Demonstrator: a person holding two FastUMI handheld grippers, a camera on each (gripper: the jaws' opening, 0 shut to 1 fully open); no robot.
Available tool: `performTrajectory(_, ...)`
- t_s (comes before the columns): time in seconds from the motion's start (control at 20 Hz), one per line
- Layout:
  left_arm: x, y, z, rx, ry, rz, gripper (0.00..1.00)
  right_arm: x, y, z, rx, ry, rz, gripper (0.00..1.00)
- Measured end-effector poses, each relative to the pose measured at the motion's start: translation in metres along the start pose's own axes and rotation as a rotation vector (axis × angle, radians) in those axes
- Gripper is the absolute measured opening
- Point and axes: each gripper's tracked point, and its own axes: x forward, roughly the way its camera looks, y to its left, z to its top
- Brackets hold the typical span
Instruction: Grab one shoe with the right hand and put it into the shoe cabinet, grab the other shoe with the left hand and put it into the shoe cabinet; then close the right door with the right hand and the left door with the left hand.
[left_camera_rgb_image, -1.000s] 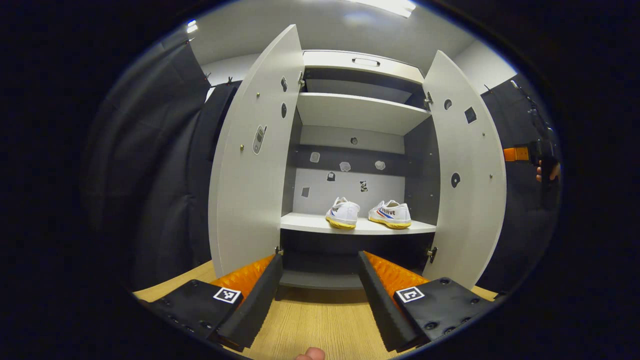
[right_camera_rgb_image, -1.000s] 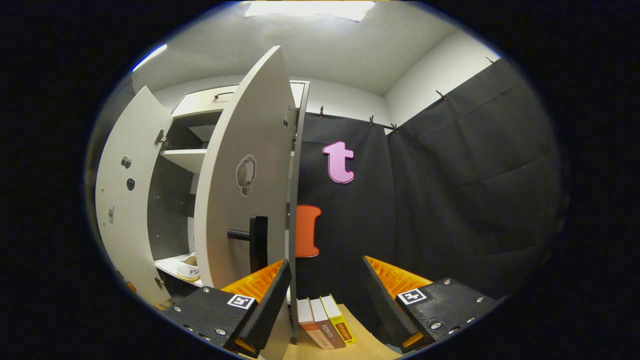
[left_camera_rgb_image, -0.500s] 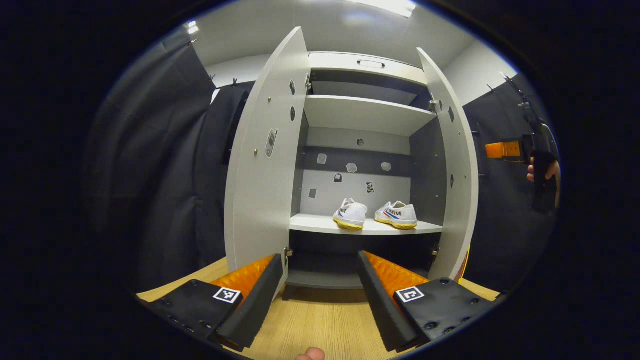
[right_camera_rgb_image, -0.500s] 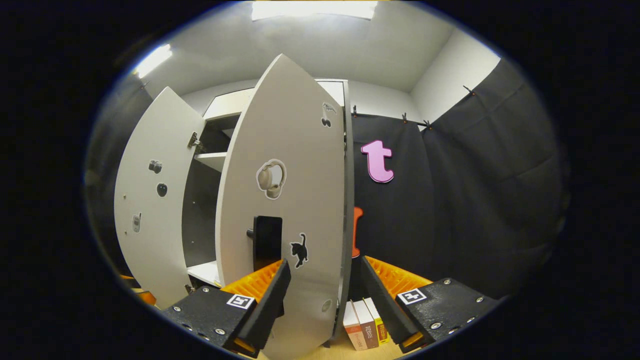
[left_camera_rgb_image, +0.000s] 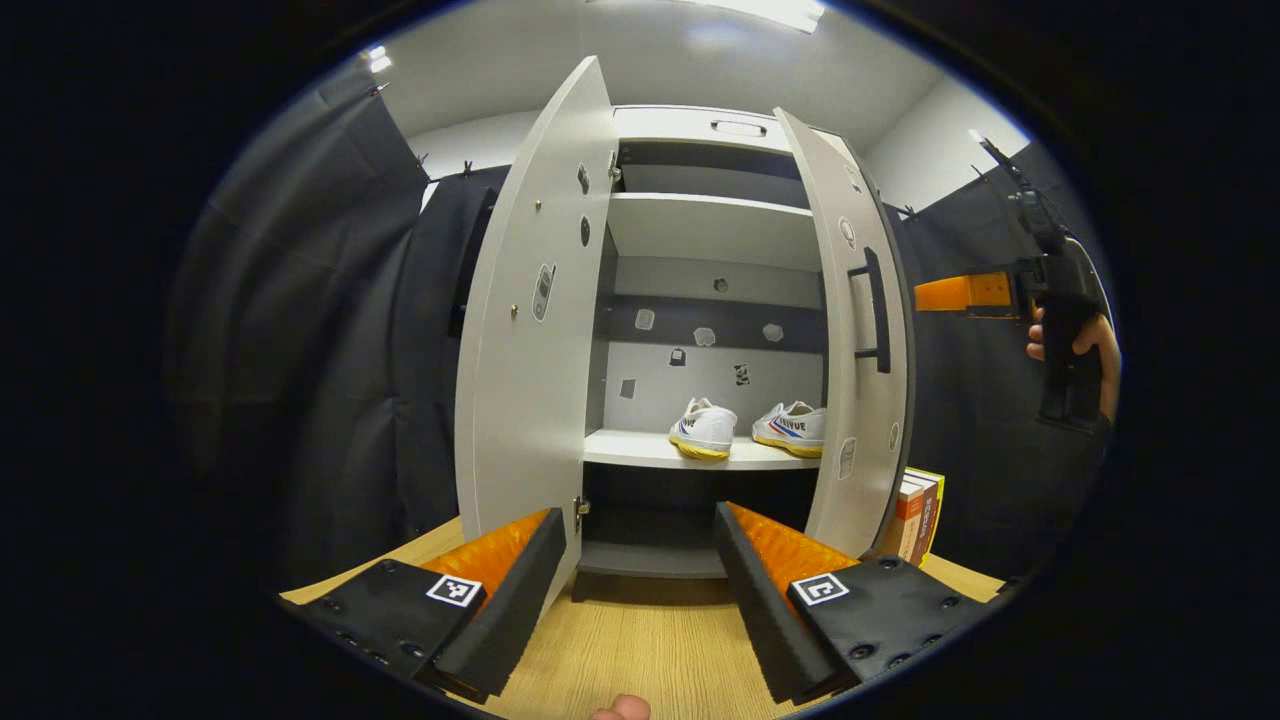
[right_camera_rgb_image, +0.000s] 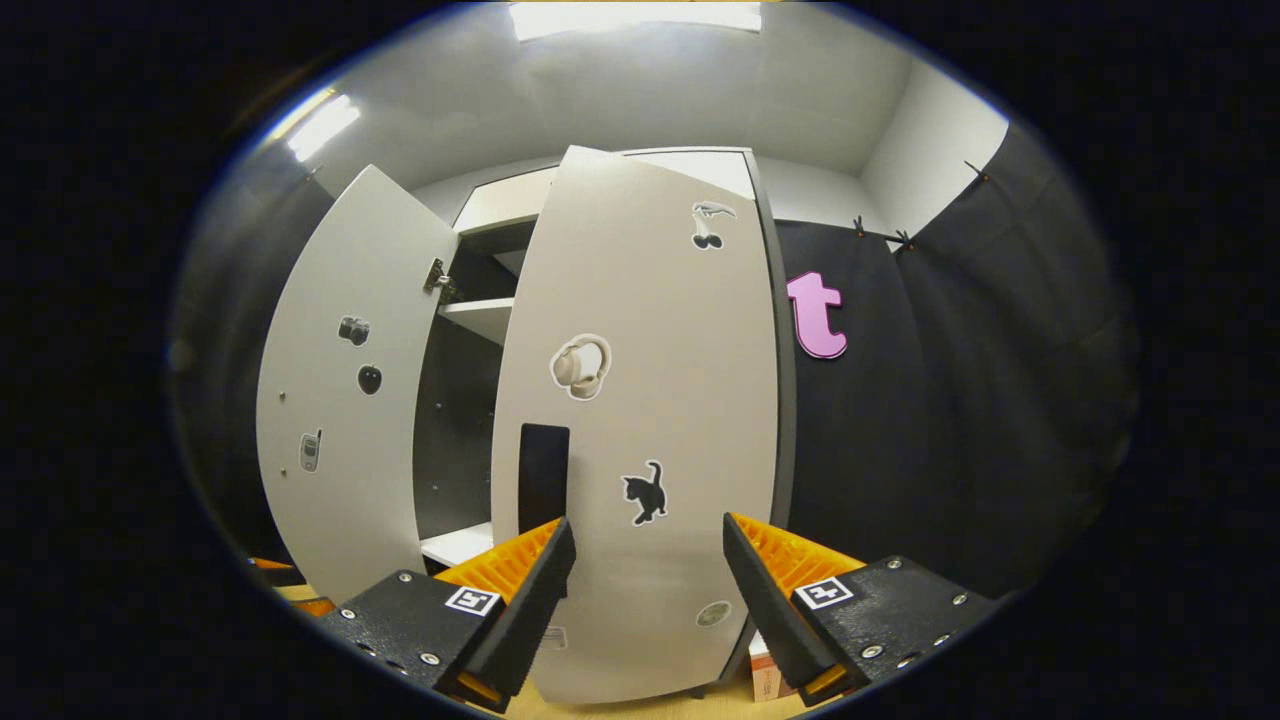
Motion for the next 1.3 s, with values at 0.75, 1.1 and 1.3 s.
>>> performTrajectory(0.75, 0.0, 0.007, -0.007, -0.013, 0.015, 0.029, 0.97, 0.072, 0.03, -0.028, -0.028, 0.07, 0.009, 0.91)
performTrajectory(1.1, 0.0, 0.009, -0.01, -0.015, 0.029, 0.03, 0.99, 0.082, 0.036, -0.033, -0.023, 0.061, -0.018, 0.91)
performTrajectory(1.3, -0.001, 0.01, -0.009, -0.014, 0.029, 0.028, 0.99, 0.083, 0.035, -0.035, 0.0, 0.062, -0.022, 0.92)
